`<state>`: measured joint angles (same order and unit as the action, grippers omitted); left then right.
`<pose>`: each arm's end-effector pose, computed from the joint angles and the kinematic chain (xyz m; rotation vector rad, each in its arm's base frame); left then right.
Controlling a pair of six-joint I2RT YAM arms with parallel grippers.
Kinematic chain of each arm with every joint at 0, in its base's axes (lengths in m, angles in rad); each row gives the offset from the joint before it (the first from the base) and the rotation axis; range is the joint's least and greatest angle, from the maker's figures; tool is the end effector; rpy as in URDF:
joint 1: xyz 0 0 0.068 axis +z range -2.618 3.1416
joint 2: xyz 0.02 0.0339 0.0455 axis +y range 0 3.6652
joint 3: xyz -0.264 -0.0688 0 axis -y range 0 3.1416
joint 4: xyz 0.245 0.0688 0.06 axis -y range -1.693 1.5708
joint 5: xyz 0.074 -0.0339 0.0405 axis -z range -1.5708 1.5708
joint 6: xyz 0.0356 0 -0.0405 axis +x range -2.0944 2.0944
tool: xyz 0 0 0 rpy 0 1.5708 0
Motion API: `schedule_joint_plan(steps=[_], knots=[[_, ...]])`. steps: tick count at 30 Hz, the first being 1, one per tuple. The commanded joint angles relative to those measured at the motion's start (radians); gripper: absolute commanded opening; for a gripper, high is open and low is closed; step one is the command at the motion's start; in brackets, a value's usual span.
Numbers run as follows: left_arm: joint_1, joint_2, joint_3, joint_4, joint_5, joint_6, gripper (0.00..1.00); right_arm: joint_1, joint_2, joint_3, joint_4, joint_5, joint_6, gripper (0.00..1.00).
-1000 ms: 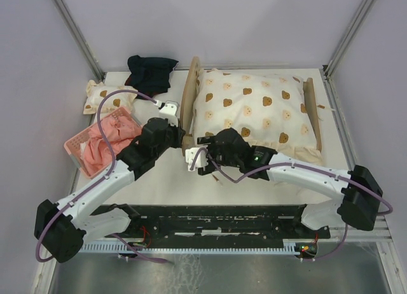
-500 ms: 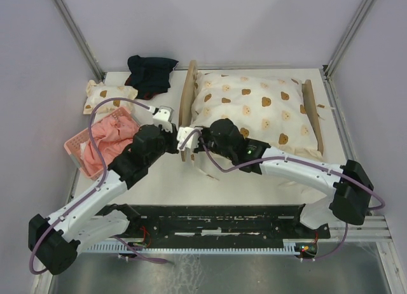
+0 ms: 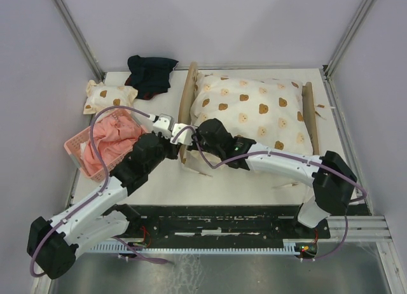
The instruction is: Set up the pet bed
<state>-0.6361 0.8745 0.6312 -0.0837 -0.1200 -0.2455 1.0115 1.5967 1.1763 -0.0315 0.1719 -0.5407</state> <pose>0.1686 -0.1192 0.2801 0.2920 1.9026 -0.4836 0.2031 0.3130 0.2846 -1.3338 1.5141 0.1254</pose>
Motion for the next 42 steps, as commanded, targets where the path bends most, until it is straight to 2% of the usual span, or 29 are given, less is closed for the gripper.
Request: schedule_joint_plan(steps=[1, 4, 7, 10, 13, 16, 22, 24, 27, 30, 34, 38, 42], knots=[[-0.007, 0.002, -0.014, 0.455, -0.017, 0.046, 0.03, -0.009, 0.003, -0.003, 0.043, 0.030, 0.036, 0.07], [-0.007, 0.051, -0.030, 0.528, -0.066, 0.086, 0.03, -0.020, 0.011, -0.001, 0.045, 0.038, 0.047, 0.10], [-0.007, 0.111, -0.023, 0.574, -0.075, 0.121, 0.03, -0.029, 0.014, -0.013, 0.063, 0.043, 0.057, 0.21], [-0.007, 0.167, -0.017, 0.599, -0.102, 0.136, 0.06, -0.039, 0.015, -0.025, 0.082, 0.043, 0.080, 0.27], [-0.003, 0.226, -0.019, 0.630, -0.125, 0.133, 0.09, -0.045, 0.005, -0.034, 0.086, 0.045, 0.109, 0.42], [0.004, 0.259, -0.001, 0.603, -0.128, 0.087, 0.19, -0.045, -0.022, -0.031, 0.039, 0.051, 0.154, 0.54], [0.004, 0.192, 0.029, 0.407, -0.122, -0.093, 0.41, -0.042, -0.140, -0.098, -0.001, 0.032, 0.334, 0.66], [0.004, 0.162, 0.031, 0.325, -0.152, -0.131, 0.48, -0.037, -0.174, -0.126, 0.000, 0.053, 0.408, 0.67], [0.004, 0.105, 0.021, 0.214, -0.216, -0.179, 0.53, -0.012, -0.220, -0.168, -0.011, 0.117, 0.517, 0.67], [0.004, 0.036, 0.000, 0.130, -0.276, -0.234, 0.53, 0.021, -0.256, -0.234, -0.010, 0.143, 0.600, 0.64], [0.004, -0.034, -0.060, 0.082, -0.256, -0.316, 0.51, 0.101, -0.277, -0.322, 0.052, 0.224, 0.641, 0.60], [0.005, -0.073, -0.127, 0.063, -0.254, -0.366, 0.50, 0.156, -0.222, -0.370, 0.109, 0.255, 0.690, 0.55], [0.004, -0.095, -0.203, 0.092, -0.225, -0.417, 0.49, 0.203, -0.090, -0.348, 0.130, 0.311, 0.693, 0.51]])
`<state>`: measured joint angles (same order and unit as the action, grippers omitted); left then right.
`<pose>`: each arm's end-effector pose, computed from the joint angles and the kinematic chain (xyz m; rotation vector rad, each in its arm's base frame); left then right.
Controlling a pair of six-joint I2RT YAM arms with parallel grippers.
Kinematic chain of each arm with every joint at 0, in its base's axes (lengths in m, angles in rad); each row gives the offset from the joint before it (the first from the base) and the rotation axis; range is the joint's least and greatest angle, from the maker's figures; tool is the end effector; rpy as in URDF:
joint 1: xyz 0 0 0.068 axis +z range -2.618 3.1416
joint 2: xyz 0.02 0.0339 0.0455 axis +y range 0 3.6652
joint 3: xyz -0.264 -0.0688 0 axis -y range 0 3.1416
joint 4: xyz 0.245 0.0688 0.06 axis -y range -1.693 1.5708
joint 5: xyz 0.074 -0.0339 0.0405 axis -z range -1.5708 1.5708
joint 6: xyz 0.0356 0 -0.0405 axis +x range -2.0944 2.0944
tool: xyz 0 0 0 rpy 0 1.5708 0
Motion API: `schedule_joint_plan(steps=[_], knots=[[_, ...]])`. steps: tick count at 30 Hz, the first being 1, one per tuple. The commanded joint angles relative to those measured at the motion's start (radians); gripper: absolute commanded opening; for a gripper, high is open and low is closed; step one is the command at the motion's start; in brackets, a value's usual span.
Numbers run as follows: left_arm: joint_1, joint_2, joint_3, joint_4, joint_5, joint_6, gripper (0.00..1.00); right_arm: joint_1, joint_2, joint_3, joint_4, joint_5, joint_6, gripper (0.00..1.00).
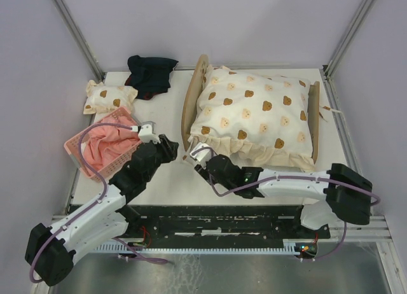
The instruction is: Set up the pet bed
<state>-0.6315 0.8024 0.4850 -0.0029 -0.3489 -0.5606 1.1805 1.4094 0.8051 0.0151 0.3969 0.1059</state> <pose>0.1605 -0.1023 0.2500 -0.1729 1.8926 -0.4890 0.1277 0.2741 0.2249 -0.8873 1.9334 0.3376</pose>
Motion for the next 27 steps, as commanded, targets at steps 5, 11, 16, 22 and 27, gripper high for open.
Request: schedule_joint_plan(steps=[5, 11, 16, 22, 27], knots=[[0.001, -0.033, -0.103, 0.033, 0.016, -0.125, 0.47, 0.047, 0.243, 0.070, 0.114, 0.116, 0.048, 0.49], [0.002, -0.024, -0.138, 0.066, 0.036, -0.130, 0.45, 0.047, 0.357, 0.082, 0.148, 0.145, 0.039, 0.50], [0.001, -0.010, -0.154, 0.104, 0.064, -0.095, 0.39, 0.047, 0.357, 0.067, 0.142, 0.164, 0.035, 0.13], [-0.021, 0.045, -0.175, 0.214, 0.115, -0.024, 0.32, 0.038, 0.132, 0.071, 0.026, 0.242, 0.075, 0.02], [-0.116, 0.126, -0.159, 0.272, 0.008, 0.025, 0.32, -0.020, -0.069, 0.066, -0.025, 0.235, 0.112, 0.02]])
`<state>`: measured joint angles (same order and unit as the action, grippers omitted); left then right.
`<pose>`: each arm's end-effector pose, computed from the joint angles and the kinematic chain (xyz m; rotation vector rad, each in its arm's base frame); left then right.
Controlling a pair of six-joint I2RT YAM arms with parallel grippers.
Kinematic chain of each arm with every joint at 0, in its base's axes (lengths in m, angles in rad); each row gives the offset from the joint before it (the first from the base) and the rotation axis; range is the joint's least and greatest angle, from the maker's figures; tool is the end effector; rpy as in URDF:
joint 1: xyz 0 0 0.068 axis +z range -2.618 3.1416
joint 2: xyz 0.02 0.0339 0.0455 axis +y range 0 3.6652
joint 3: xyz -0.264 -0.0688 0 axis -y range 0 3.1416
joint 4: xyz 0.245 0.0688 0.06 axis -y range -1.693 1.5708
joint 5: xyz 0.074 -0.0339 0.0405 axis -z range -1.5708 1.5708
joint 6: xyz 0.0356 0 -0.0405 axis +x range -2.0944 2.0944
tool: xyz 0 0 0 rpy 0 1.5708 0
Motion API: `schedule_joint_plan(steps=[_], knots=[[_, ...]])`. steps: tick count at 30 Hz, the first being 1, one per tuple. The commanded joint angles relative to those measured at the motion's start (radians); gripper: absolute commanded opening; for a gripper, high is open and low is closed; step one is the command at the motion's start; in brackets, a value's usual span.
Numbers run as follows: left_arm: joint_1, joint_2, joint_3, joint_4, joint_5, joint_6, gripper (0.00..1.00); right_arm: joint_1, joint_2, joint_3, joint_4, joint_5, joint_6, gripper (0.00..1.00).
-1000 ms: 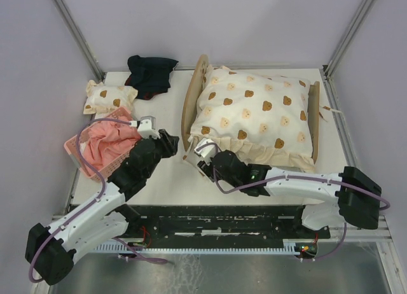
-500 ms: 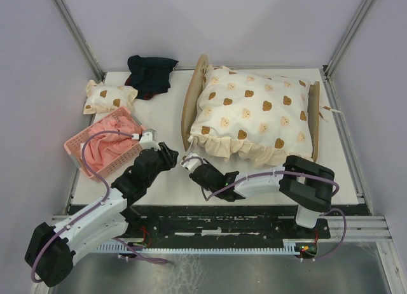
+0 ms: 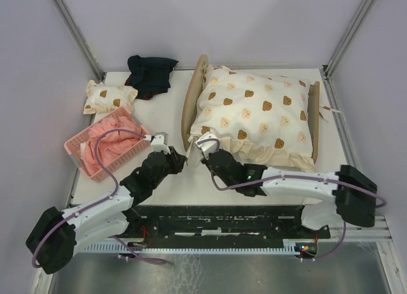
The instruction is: Set up the pet bed
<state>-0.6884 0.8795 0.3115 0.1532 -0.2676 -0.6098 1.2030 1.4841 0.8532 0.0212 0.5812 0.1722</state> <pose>0.1524 -0.1132 0.1920 -0.0973 2.0138 -0.5766 0.1317 0.2873 0.2210 -0.7328 1.9426 0.2046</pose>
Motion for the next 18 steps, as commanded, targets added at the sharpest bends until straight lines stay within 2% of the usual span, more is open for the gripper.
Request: schedule_joint_plan(steps=[1, 8, 18], knots=[[-0.072, 0.070, 0.021, 0.125, -0.092, 0.085, 0.32, -0.055, -0.167, 0.023, -0.047, 0.062, 0.047, 0.02], [-0.137, 0.270, 0.091, 0.178, -0.193, 0.193, 0.34, -0.148, -0.283, 0.043, -0.099, 0.057, 0.045, 0.02], [-0.142, 0.533, 0.232, 0.262, -0.207, 0.316, 0.36, -0.205, -0.360, 0.065, -0.124, 0.020, 0.022, 0.02]])
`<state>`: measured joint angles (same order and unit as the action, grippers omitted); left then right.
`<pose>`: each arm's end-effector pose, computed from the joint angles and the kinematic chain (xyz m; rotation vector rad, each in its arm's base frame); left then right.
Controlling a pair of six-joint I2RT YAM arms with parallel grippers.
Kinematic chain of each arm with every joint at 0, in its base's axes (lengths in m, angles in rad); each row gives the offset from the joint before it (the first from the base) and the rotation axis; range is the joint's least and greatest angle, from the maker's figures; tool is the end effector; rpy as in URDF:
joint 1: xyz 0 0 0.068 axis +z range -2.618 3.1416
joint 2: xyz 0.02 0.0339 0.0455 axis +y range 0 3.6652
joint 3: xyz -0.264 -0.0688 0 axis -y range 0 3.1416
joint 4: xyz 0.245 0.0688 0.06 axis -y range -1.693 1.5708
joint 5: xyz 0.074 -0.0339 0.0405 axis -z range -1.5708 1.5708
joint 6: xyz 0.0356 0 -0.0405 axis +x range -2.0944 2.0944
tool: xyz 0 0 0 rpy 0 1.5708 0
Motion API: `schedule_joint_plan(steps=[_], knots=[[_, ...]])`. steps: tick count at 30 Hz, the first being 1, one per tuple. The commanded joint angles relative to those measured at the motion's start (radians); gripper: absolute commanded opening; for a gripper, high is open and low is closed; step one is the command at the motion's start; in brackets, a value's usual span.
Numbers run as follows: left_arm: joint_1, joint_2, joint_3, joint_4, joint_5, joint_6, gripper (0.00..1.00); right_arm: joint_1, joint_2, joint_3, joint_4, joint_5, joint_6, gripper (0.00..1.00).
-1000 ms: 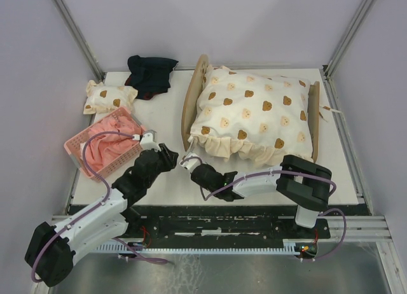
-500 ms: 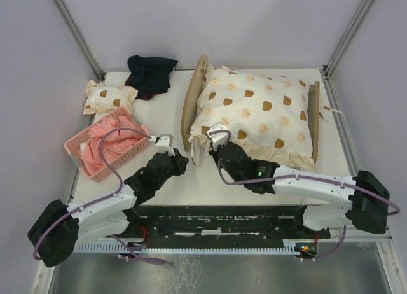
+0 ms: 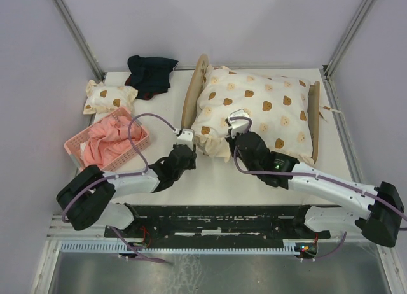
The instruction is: Set up the pet bed
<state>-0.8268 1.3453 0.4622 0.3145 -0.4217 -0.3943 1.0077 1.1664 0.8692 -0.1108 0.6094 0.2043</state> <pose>0.1818 -0.1760 0.1623 0.2084 2.0870 -0.2888 0.1574 0.2112 0.3009 -0.3751 1.8708 0.2164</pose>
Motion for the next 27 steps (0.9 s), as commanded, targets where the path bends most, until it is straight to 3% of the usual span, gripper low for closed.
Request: schedule_joint_plan(steps=[1, 13, 21, 23, 27], knots=[[-0.004, 0.087, 0.093, 0.105, -0.063, 0.112, 0.36, -0.010, -0.044, 0.047, 0.007, -0.011, -0.013, 0.02], [-0.002, 0.264, 0.157, 0.138, -0.192, 0.181, 0.38, -0.039, -0.094, 0.010, 0.012, -0.042, -0.035, 0.02], [0.006, 0.360, 0.175, 0.167, -0.170, 0.172, 0.38, -0.050, -0.131, -0.004, 0.006, -0.050, -0.043, 0.02], [0.007, 0.383, 0.182, 0.166, -0.163, 0.170, 0.31, -0.052, -0.131, -0.006, 0.001, -0.050, -0.044, 0.02], [0.005, 0.382, 0.179, 0.139, -0.120, 0.143, 0.08, -0.051, -0.135, -0.022, -0.002, -0.052, -0.038, 0.02]])
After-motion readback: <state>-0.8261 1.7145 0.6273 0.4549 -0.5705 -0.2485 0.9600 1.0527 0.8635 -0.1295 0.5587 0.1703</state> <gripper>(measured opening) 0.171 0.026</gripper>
